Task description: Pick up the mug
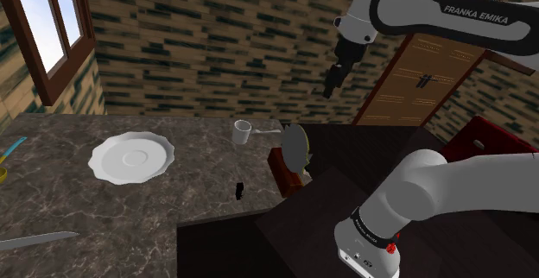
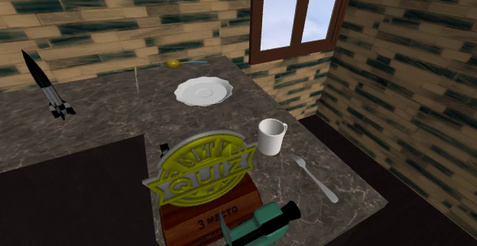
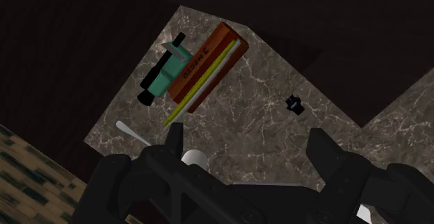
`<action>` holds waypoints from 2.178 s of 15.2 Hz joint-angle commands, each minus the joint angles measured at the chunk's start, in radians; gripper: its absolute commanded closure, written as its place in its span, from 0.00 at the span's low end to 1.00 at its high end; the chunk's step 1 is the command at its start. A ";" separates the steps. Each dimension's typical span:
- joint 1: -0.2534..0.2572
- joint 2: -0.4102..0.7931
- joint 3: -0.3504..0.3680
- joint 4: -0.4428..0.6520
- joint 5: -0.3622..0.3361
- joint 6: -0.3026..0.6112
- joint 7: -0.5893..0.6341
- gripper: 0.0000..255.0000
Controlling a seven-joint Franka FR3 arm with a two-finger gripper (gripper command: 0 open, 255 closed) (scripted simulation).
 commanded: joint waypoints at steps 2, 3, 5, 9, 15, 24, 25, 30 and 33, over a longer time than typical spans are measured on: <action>-0.001 0.027 -0.002 -0.008 -0.002 0.033 -0.001 0.00; -0.002 0.056 -0.004 -0.014 -0.004 0.066 -0.003 0.00; -0.004 0.116 -0.008 -0.023 -0.008 0.131 -0.005 0.00; -0.008 0.248 -0.014 -0.023 -0.016 0.257 -0.010 0.00; -0.014 0.470 -0.021 0.019 -0.030 0.425 -0.015 0.00; -0.021 0.824 -0.026 0.172 -0.052 0.608 -0.020 0.00; -0.021 0.864 -0.026 0.196 -0.054 0.622 -0.021 0.00; -0.021 1.063 -0.028 0.331 -0.063 0.676 -0.027 0.00; -0.021 1.183 -0.029 0.428 -0.066 0.694 -0.033 0.00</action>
